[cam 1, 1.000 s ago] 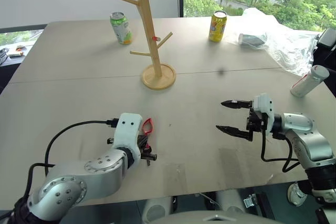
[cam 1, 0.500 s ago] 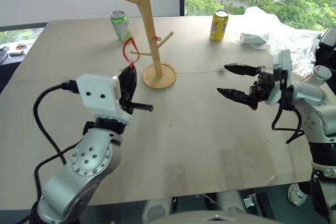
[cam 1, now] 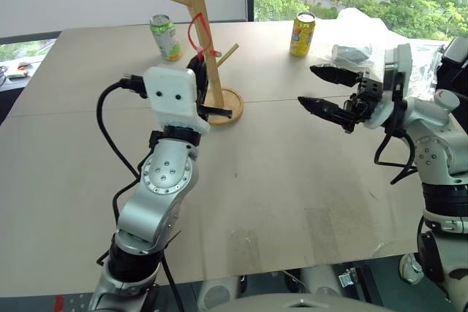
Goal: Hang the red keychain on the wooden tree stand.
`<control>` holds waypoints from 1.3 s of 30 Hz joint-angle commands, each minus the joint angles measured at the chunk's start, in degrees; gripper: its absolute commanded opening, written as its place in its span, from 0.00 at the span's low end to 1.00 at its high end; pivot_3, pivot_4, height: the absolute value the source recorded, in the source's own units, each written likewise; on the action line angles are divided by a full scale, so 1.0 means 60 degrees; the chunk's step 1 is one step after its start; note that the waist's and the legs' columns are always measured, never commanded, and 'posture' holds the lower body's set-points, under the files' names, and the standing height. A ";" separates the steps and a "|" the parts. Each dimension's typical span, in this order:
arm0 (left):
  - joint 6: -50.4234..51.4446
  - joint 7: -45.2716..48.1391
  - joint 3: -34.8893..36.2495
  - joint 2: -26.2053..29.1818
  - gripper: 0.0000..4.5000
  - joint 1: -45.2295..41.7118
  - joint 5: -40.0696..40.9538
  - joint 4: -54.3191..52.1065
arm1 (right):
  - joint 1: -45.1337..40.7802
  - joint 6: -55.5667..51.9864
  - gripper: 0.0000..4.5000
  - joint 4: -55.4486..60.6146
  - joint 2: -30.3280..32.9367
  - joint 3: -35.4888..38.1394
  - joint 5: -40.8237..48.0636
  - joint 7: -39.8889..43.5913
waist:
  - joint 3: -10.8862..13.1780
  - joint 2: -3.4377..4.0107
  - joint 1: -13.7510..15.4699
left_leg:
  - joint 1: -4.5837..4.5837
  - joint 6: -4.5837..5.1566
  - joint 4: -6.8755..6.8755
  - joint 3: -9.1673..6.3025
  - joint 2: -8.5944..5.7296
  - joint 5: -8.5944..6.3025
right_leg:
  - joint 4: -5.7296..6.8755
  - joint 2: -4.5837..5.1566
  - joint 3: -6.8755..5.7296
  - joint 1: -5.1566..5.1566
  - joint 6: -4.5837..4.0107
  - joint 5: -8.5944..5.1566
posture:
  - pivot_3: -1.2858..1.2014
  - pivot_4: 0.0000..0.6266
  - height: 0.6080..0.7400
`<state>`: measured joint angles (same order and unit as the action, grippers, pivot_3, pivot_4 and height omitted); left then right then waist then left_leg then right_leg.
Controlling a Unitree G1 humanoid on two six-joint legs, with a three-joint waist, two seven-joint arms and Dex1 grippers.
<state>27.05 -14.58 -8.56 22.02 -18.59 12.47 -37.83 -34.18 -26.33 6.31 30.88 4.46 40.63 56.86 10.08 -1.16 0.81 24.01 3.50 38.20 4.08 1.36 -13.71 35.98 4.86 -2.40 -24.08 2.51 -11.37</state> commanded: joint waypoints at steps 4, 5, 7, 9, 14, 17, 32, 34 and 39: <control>0.0321 0.0777 -0.0277 -0.0312 0.01 0.0303 -0.0853 0.0074 | -0.0211 -0.0173 1.00 0.0676 0.0006 0.0223 0.0270 -0.0080 | 0.0000 0.0000 0.0001 | 0.0000 0.0000 0.0000 0.0000 0.0006 0.0000 | 0.0000 0.0000 0.0000 0.0000 0.0001 0.0001 | 0.52 0.24 1.00; 0.0382 0.0825 -0.0282 -0.0400 0.01 0.0303 -0.0966 0.0103 | -0.0208 -0.0198 1.00 0.0694 0.0016 0.0238 0.0283 -0.0076 | 0.0000 0.0000 0.0001 | 0.0000 0.0000 0.0000 0.0000 0.0007 0.0000 | 0.0000 0.0000 0.0000 0.0000 0.0001 0.0001 | 0.52 0.24 1.00; 0.0498 0.0953 -0.0365 -0.0507 0.01 0.0298 -0.1263 0.0291 | -0.0195 -0.0281 1.00 0.0789 0.0035 0.0248 0.0340 -0.0079 | 0.0000 0.0000 0.0005 | 0.0000 0.0000 0.0001 -0.0002 0.0007 0.0000 | 0.0000 0.0000 0.0000 0.0000 0.0001 0.0000 | 0.52 0.24 1.00; 0.0478 0.1043 -0.0369 -0.0665 0.01 0.0272 -0.1473 0.0483 | -0.0193 -0.0371 1.00 0.0873 0.0053 0.0262 0.0390 -0.0089 | 0.0000 0.0000 0.0007 | 0.0000 0.0000 0.0002 -0.0003 0.0007 0.0000 | 0.0001 0.0000 0.0000 0.0000 -0.0002 -0.0001 | 0.52 0.24 1.00; 0.0383 0.1200 -0.0186 -0.1143 0.01 0.0137 -0.1811 0.0802 | -0.0172 -0.0472 1.00 0.0929 0.0123 0.0287 0.0423 -0.0072 | 0.0000 0.0000 0.0003 | 0.0000 0.0001 0.0003 -0.0002 0.0008 0.0000 | 0.0001 0.0001 0.0001 0.0000 0.0000 0.0000 | 0.52 0.24 1.00; 0.0294 0.1295 -0.0097 -0.1393 0.01 0.0037 -0.1965 0.0979 | -0.0178 -0.0505 1.00 0.0942 0.0150 0.0283 0.0410 -0.0070 | 0.0000 0.0000 0.0003 | 0.0000 0.0001 0.0003 -0.0003 0.0009 0.0000 | 0.0000 0.0001 0.0000 0.0000 0.0000 0.0000 | 0.52 0.24 1.00; 0.0164 0.1614 0.0288 -0.2204 0.01 -0.0470 -0.2480 0.1464 | -0.0158 -0.0515 1.00 0.0986 0.0136 0.0264 0.0358 -0.0100 | 0.0000 0.0000 0.0002 | 0.0000 0.0002 0.0004 -0.0004 0.0009 -0.0001 | 0.0001 0.0001 0.0000 0.0000 0.0009 0.0005 | 0.52 0.24 1.00; 0.0186 0.1581 0.0417 -0.2247 0.01 -0.0630 -0.2558 0.1627 | -0.0155 -0.0519 1.00 0.1006 0.0121 0.0262 0.0358 -0.0135 | 0.0000 0.0000 0.0002 | 0.0000 0.0002 0.0005 -0.0004 0.0009 0.0000 | 0.0002 0.0001 0.0000 0.0000 0.0010 0.0006 | 0.52 0.24 1.00; 0.0544 0.1405 0.0734 -0.2452 0.01 -0.0951 -0.2774 0.2051 | -0.0103 -0.0498 1.00 0.1045 0.0123 0.0272 0.0346 -0.0193 | 0.0000 -0.0001 0.0002 | 0.0001 0.0004 0.0007 -0.0002 0.0008 -0.0001 | 0.0002 0.0001 0.0000 0.0001 0.0011 0.0007 | 0.52 0.24 1.00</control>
<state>30.06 -5.48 -4.81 7.62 -23.15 -3.11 -25.12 -34.18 -29.82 10.27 31.19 4.48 41.96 55.81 10.08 -1.16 0.83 24.01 3.52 38.25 4.06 1.40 -13.72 35.98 4.87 -2.40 -24.07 2.58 -11.33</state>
